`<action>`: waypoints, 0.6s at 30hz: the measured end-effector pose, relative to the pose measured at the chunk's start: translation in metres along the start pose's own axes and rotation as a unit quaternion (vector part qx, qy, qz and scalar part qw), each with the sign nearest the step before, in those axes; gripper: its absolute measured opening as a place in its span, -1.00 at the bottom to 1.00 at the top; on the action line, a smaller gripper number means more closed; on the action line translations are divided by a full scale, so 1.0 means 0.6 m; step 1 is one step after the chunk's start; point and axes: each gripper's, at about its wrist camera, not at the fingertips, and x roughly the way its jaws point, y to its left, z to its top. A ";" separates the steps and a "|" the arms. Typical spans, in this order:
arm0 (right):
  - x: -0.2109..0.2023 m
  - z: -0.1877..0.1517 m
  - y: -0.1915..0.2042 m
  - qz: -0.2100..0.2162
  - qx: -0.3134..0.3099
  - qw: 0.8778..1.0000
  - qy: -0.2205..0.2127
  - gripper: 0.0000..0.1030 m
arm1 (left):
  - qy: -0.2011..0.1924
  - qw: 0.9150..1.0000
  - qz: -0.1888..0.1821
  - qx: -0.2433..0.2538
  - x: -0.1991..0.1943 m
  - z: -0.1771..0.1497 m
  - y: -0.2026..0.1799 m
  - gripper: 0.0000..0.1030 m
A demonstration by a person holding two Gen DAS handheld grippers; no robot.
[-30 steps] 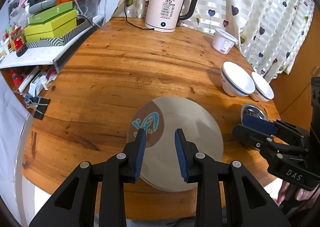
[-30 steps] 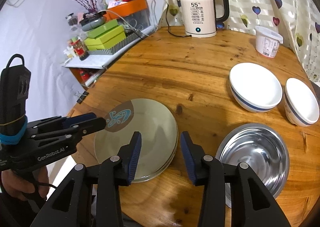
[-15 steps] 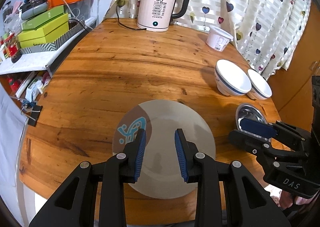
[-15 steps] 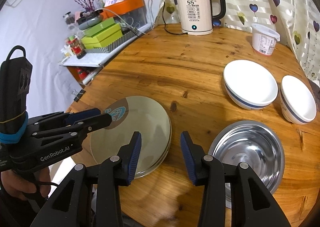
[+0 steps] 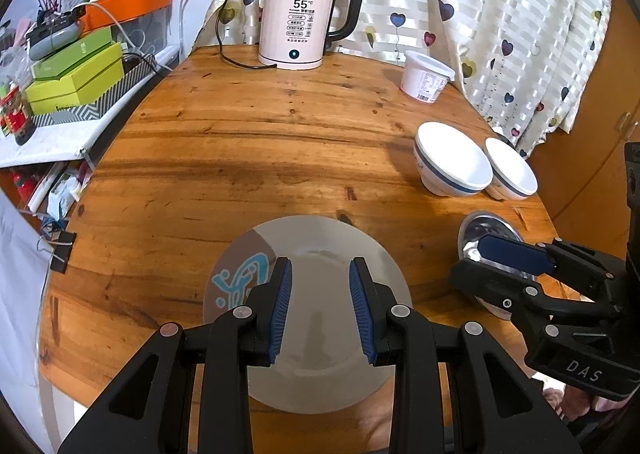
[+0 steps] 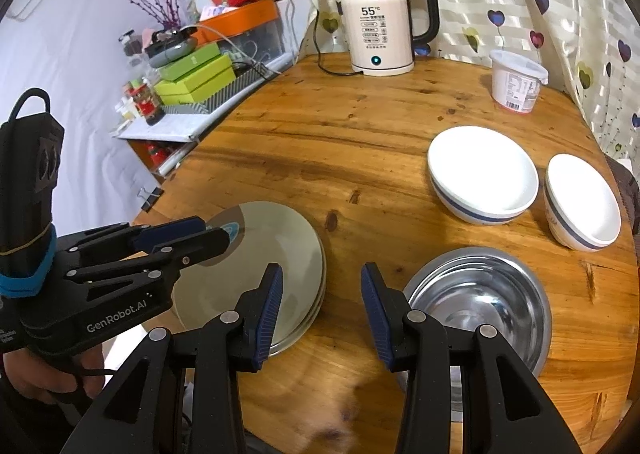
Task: Organize plates and bowls
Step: 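Move the right gripper past the steel bowl to a white bowl rim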
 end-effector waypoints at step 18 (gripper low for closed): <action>-0.036 0.008 -0.079 -0.021 0.050 0.998 -0.023 -0.22 | -0.004 0.999 -0.006 0.046 0.014 0.037 -0.062 -0.40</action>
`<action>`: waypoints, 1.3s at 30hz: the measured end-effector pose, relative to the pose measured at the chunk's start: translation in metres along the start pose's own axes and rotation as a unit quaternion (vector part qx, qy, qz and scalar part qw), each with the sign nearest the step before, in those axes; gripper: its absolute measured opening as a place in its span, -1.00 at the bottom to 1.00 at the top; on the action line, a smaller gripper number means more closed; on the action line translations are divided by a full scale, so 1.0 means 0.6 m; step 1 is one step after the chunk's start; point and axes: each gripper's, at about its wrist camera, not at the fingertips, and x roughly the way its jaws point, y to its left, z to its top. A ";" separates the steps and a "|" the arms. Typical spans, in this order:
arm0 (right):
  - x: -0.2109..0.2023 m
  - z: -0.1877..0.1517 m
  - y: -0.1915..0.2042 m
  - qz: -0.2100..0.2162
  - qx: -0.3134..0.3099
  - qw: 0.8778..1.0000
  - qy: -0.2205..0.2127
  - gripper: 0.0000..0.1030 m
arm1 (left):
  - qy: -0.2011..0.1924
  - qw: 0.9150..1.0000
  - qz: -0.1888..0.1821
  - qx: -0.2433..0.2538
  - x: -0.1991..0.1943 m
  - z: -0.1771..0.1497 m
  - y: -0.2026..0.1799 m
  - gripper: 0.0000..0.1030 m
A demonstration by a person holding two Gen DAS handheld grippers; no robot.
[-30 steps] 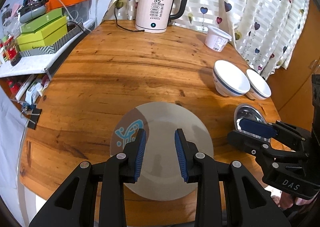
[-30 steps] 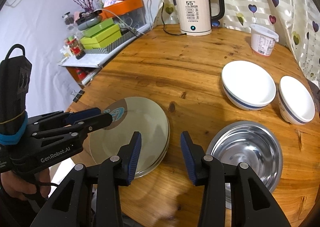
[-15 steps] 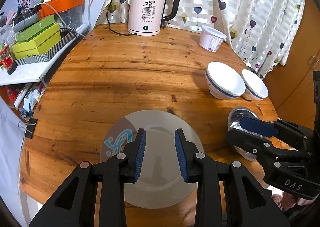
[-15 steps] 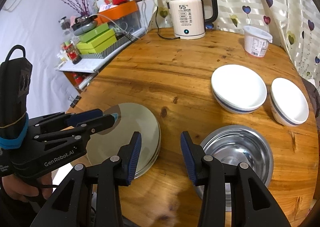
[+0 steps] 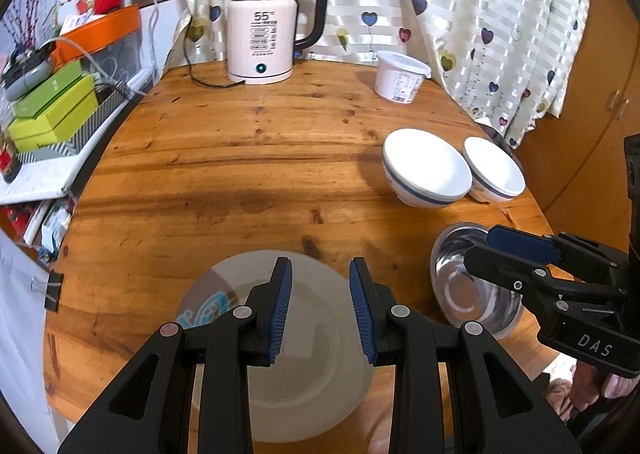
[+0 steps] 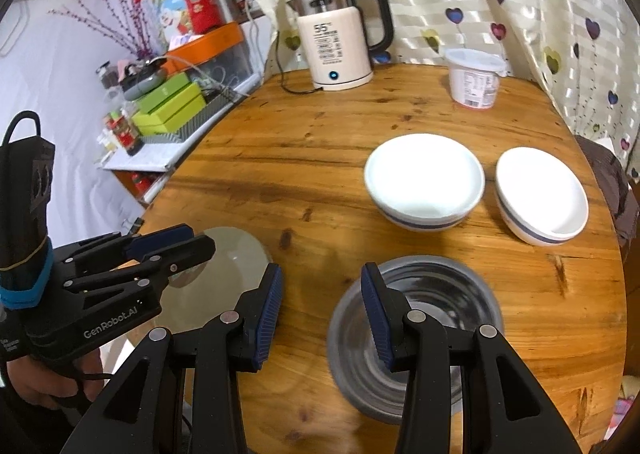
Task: Organize plates and bowls
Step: 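Move the right gripper past the steel bowl to a white bowl rim, then close the right gripper on the white bowl rim and lift it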
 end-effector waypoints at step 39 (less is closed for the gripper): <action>0.079 0.057 -0.185 -0.031 0.123 0.992 0.017 -0.22 | 0.045 0.997 -0.056 -0.006 0.159 0.122 -0.054 -0.40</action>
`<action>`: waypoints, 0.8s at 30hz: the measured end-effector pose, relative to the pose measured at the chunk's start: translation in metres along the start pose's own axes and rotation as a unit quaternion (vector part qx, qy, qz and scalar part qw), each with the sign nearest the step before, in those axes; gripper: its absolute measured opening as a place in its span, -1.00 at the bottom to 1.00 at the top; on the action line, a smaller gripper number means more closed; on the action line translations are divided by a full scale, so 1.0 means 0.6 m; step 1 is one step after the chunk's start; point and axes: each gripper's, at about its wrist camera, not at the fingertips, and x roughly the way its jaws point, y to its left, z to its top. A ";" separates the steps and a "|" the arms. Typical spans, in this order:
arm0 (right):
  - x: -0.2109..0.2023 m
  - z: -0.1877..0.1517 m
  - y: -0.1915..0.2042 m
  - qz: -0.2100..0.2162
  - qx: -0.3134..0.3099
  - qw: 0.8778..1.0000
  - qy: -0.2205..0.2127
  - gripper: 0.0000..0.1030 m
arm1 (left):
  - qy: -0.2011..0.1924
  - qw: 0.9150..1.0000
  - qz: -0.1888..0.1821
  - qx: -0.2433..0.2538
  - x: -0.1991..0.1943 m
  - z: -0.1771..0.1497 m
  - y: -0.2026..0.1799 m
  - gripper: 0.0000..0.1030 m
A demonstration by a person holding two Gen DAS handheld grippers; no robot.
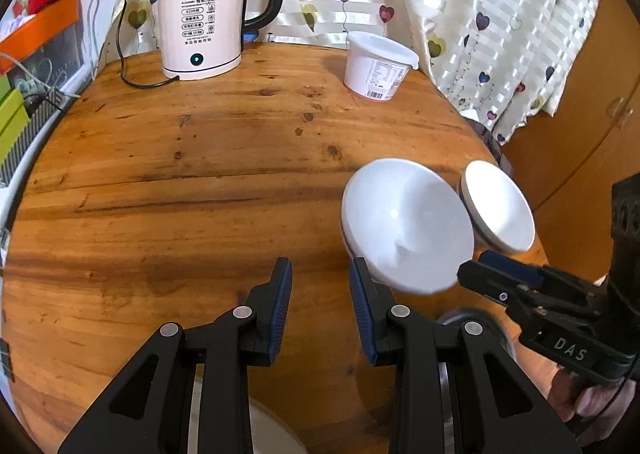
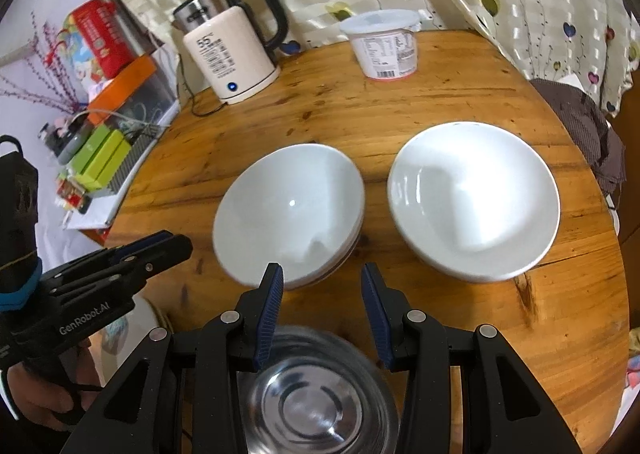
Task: Organize plates and bowls
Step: 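Close the right gripper on the white bowl rim and lift it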
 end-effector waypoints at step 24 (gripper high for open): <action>0.026 0.030 -0.018 0.009 0.020 1.000 0.000 -0.62 | 0.017 0.999 -0.041 0.004 0.057 0.028 -0.027 -0.40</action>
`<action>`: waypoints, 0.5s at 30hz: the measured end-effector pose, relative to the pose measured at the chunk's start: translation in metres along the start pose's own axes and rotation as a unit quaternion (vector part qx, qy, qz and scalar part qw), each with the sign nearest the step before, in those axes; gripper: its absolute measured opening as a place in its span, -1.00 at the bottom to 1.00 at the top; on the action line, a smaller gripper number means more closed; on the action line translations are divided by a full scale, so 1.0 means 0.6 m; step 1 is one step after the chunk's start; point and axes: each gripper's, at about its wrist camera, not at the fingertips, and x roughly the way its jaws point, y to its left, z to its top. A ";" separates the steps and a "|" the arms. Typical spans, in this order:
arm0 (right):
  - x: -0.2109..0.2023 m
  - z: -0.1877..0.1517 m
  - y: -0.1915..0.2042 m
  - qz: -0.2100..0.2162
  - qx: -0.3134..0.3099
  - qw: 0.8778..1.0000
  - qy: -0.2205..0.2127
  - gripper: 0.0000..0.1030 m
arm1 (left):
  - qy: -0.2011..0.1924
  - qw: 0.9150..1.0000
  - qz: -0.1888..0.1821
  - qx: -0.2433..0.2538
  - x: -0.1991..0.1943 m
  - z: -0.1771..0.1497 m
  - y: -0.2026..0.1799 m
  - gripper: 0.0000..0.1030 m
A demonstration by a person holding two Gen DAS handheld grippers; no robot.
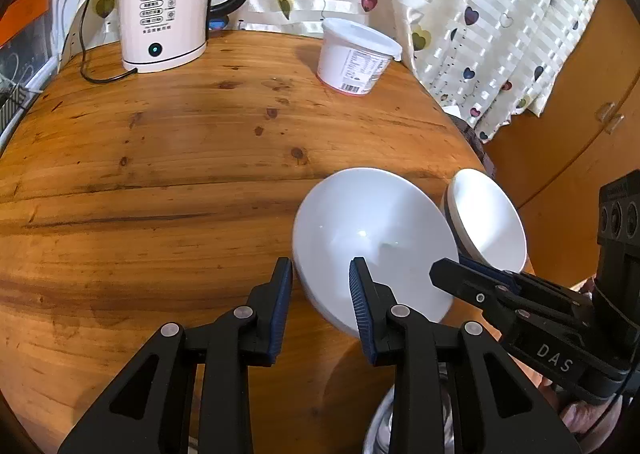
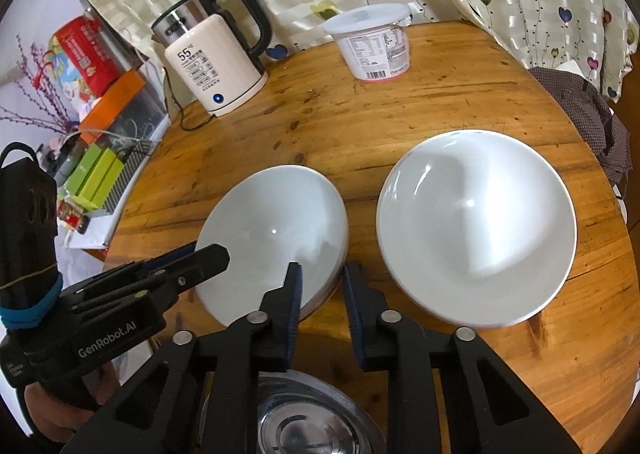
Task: Organize plates and bowls
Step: 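Close the right gripper on the white bowl rim and lift it, then carry the white bowl over the steel bowl and lower it inside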
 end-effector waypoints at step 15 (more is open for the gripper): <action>-0.026 -0.001 0.017 -0.002 -0.016 1.000 -0.019 -0.62 | -0.026 0.999 0.014 0.014 -0.032 -0.003 -0.011 -0.40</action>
